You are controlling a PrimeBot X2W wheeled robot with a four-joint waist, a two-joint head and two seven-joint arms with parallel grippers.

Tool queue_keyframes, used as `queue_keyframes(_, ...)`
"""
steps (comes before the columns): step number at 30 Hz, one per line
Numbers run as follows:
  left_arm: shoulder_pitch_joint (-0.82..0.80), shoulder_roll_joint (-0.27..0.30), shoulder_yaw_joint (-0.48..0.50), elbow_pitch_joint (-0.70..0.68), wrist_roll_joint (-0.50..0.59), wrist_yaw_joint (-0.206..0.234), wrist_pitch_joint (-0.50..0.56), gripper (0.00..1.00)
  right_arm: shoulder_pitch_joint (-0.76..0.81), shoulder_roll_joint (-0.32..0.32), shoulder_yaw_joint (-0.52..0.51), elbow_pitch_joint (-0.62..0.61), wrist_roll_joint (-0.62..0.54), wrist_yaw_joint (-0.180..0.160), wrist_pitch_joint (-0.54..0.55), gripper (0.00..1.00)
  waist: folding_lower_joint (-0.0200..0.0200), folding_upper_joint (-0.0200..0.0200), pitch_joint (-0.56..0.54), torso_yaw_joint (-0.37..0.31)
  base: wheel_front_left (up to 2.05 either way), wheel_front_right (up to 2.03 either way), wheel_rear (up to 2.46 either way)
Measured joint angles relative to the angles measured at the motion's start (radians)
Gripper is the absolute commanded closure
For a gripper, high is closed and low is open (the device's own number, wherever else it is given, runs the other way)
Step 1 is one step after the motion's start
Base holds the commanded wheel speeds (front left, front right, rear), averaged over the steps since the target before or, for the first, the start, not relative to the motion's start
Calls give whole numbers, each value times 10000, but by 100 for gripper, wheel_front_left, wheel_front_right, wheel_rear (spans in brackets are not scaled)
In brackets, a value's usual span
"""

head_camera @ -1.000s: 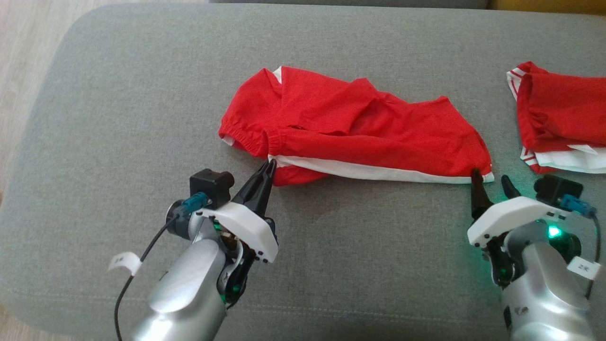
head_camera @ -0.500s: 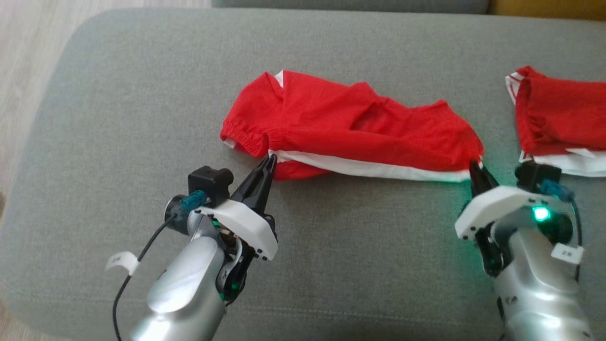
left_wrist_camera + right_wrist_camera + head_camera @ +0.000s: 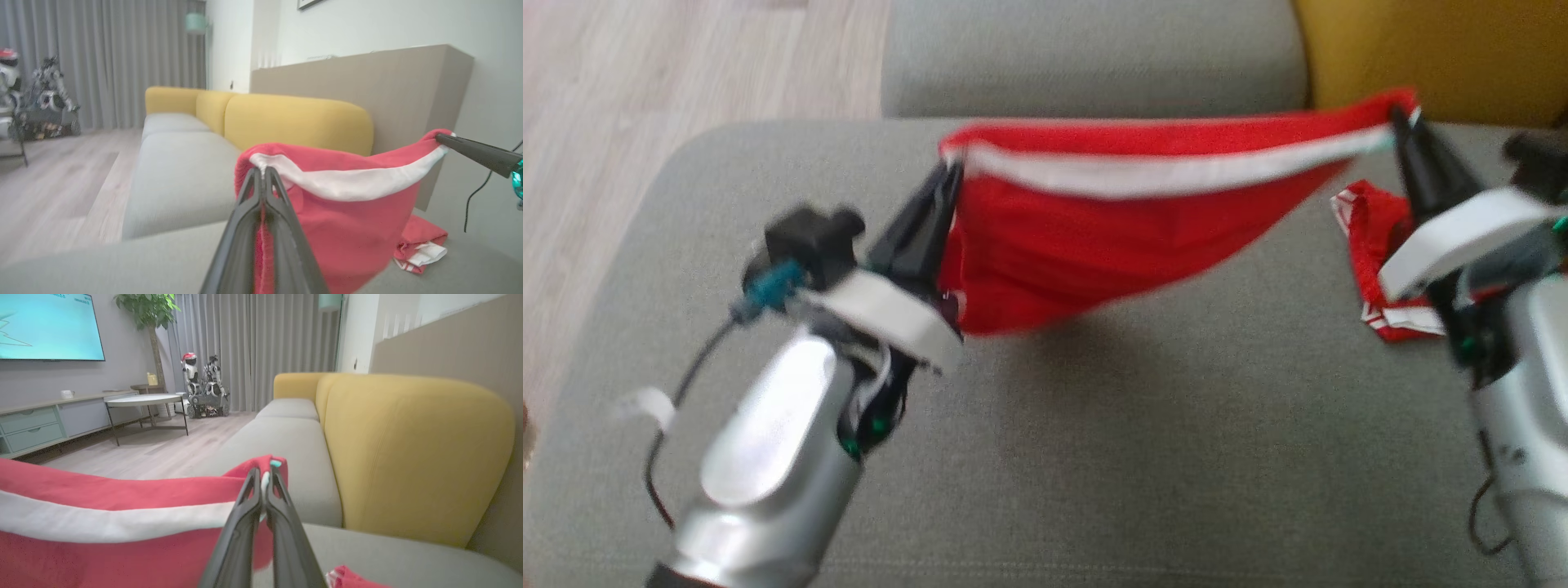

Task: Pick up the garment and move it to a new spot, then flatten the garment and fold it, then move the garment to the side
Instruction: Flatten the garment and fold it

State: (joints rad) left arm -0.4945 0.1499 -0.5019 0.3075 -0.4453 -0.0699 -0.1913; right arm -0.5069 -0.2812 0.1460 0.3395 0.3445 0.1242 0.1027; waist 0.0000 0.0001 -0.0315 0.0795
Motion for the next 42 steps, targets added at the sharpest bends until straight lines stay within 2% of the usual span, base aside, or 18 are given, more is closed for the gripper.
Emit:
queue_keyframes(7,-293,420,92,-2071,21,316,1175,100,-42,-150,-911,-2610,-109,0,2623,100,0,0,-654,-266,0,0,0)
queue_keyframes(9,-228,518,84,-2685,-54,364,1555,100,169,-73,-1367,-3469,-104,0,3507,100,0,0,-772,-341,0,0,0)
queue_keyframes(10,-228,518,84,-2685,-54,364,1555,100,169,-73,-1367,-3469,-104,0,3507,100,0,0,-772,-341,0,0,0)
queue_keyframes(14,-171,679,4,-3615,-198,449,2318,100,628,192,-1764,-4857,-136,0,5093,100,0,0,-731,-466,0,0,0)
queue_keyframes(18,-325,982,-6,-3568,-261,326,2905,100,469,433,-1582,-5074,-376,0,5887,100,0,0,-409,-555,0,0,0)
queue_keyframes(23,-1951,1058,144,-2422,-502,-36,3273,100,-1498,974,-1269,-3896,-382,0,6078,100,0,0,386,-715,0,0,0)
queue_keyframes(25,-3094,1191,374,-1816,-489,-198,3271,100,-2789,1085,-1035,-3202,-585,0,5731,100,0,0,890,-786,0,0,0)
queue_keyframes(28,-4929,1457,560,-685,-247,-374,3030,100,-4841,1406,-848,-1883,-913,0,4635,100,2,0,1750,-903,0,0,0)
queue_keyframes(33,-7441,1578,1083,1262,167,-445,1639,100,-7469,1837,-1112,389,-1570,0,1659,100,4,-1,3144,-1103,0,0,0)
queue_keyframes(37,-8406,1463,1264,2606,291,-464,454,100,-8204,1998,-1300,1987,-1615,0,-301,100,5,-1,4001,-1201,0,0,0)
queue_keyframes(42,-8190,1034,982,4069,142,-546,-263,100,-7947,2088,-1220,3829,-1195,0,-1457,100,7,-1,4525,-1091,0,0,0)
